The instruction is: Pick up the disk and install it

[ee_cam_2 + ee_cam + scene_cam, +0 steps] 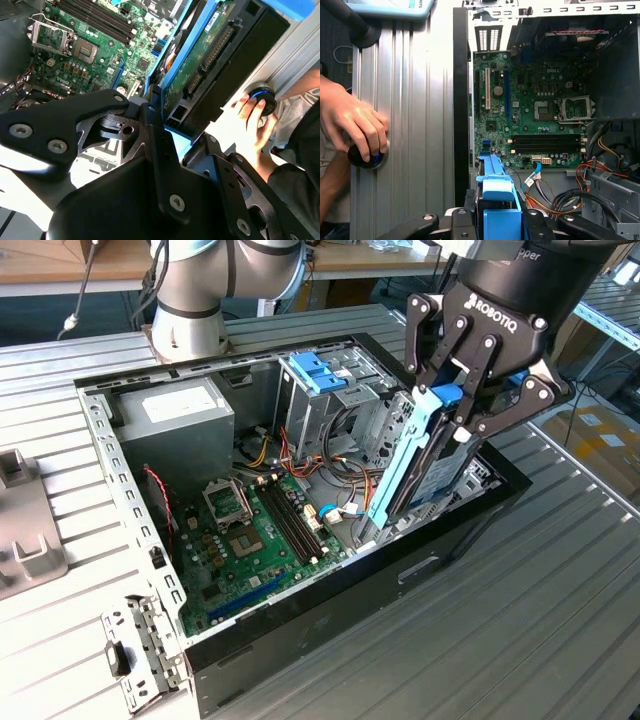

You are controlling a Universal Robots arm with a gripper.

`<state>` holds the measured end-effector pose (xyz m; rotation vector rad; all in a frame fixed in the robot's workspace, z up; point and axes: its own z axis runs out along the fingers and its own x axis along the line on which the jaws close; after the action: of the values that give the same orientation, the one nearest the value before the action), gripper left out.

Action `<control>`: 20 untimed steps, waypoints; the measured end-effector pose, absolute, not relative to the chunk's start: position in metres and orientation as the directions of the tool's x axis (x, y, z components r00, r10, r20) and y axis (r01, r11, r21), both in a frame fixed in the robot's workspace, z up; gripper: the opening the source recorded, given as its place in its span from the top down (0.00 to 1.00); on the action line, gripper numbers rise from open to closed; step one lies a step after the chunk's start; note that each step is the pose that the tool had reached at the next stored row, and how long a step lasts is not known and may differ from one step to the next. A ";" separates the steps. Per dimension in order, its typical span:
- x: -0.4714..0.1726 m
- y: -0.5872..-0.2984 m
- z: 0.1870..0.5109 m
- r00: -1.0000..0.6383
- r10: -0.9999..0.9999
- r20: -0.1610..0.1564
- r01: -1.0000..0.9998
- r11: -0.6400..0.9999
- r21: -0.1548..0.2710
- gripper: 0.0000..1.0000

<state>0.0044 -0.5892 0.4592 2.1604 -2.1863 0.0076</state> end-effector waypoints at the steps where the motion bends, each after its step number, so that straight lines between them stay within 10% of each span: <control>1: 0.005 -0.590 0.459 -0.011 -0.999 0.052 -0.999 0.013 0.044 0.63; 20: 0.016 -0.600 0.459 -0.011 -0.999 0.052 -0.999 0.013 0.044 0.63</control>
<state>0.0164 -0.5998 0.4588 2.1603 -2.1864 0.0076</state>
